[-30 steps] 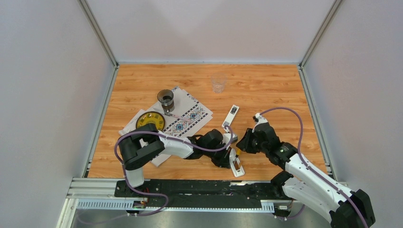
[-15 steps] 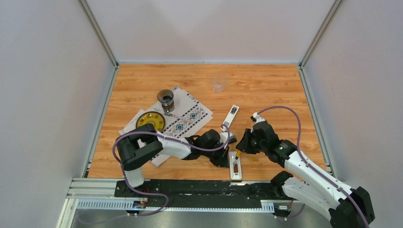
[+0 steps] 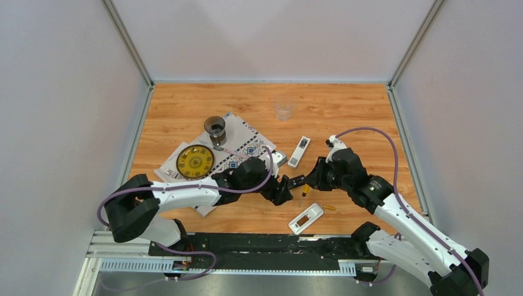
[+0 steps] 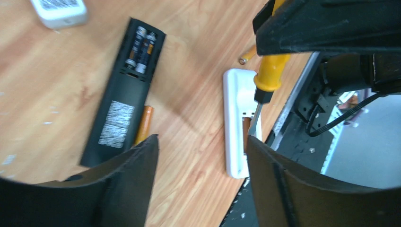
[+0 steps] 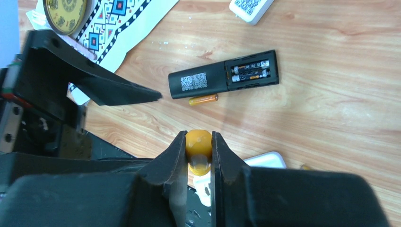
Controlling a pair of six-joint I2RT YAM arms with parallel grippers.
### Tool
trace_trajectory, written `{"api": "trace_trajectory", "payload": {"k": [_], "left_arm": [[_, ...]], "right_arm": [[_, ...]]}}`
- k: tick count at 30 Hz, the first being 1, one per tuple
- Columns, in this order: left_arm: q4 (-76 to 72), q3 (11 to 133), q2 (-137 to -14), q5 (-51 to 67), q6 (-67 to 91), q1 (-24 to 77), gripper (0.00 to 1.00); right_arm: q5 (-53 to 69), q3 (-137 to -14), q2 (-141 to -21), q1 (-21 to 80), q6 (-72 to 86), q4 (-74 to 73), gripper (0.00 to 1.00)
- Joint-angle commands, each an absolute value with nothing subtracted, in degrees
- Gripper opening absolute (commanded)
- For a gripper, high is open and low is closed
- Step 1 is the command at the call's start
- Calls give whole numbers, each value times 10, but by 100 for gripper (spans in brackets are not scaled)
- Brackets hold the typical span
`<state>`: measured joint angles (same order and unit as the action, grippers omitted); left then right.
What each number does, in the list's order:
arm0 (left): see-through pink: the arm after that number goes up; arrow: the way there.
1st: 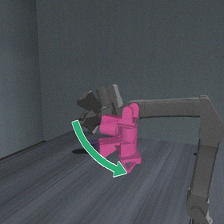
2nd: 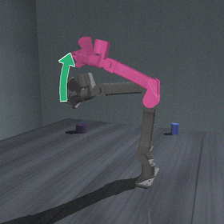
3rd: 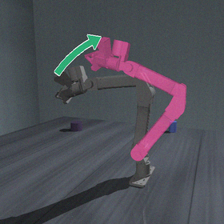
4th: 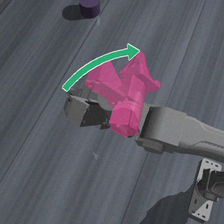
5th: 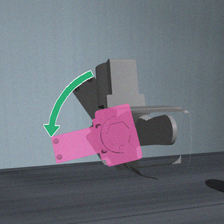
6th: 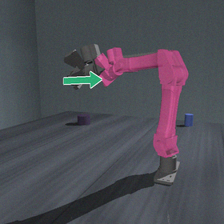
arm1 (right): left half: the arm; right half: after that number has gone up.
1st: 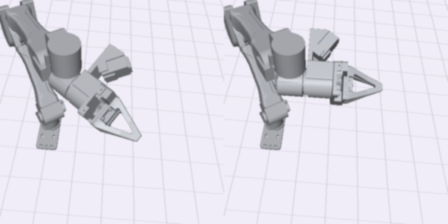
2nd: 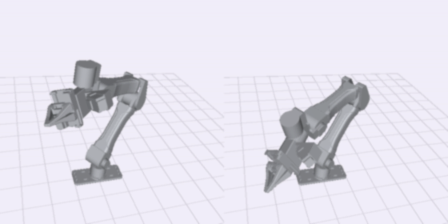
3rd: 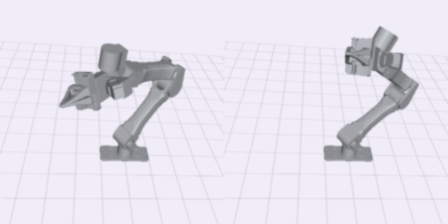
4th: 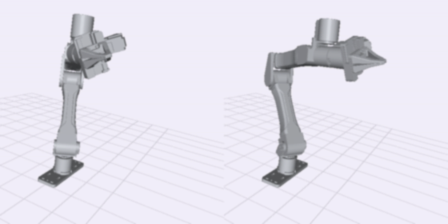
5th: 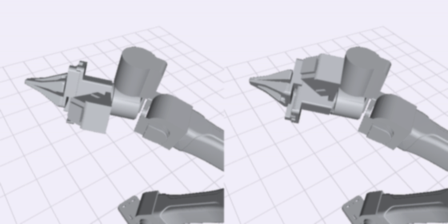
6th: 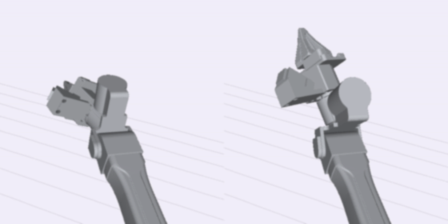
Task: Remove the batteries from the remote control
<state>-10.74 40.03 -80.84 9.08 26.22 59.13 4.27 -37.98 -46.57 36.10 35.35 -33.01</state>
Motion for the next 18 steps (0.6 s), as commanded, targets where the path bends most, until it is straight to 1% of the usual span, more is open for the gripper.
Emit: {"api": "trace_trajectory", "payload": {"k": [1,2,4,5,8,13,18], "left_arm": [[18,408,-768,-27,170,586,91],[36,419,-767,-60,157,586,94],[95,437,-781,-86,117,587,95],[112,456,-789,-105,108,586,95],[144,481,-826,-116,70,587,95],[121,492,-878,-78,24,587,92],[105,510,-927,-38,1,587,86]], "right_arm": [[-8,-417,-447,363,323,-332,0],[-25,-420,-446,362,321,-333,0],[-27,-424,-445,359,316,-334,0],[-27,-425,-446,359,316,-336,0],[-26,-423,-447,357,316,-335,0],[-20,-417,-447,353,315,-334,0],[-24,-414,-446,349,312,-333,0]]}}
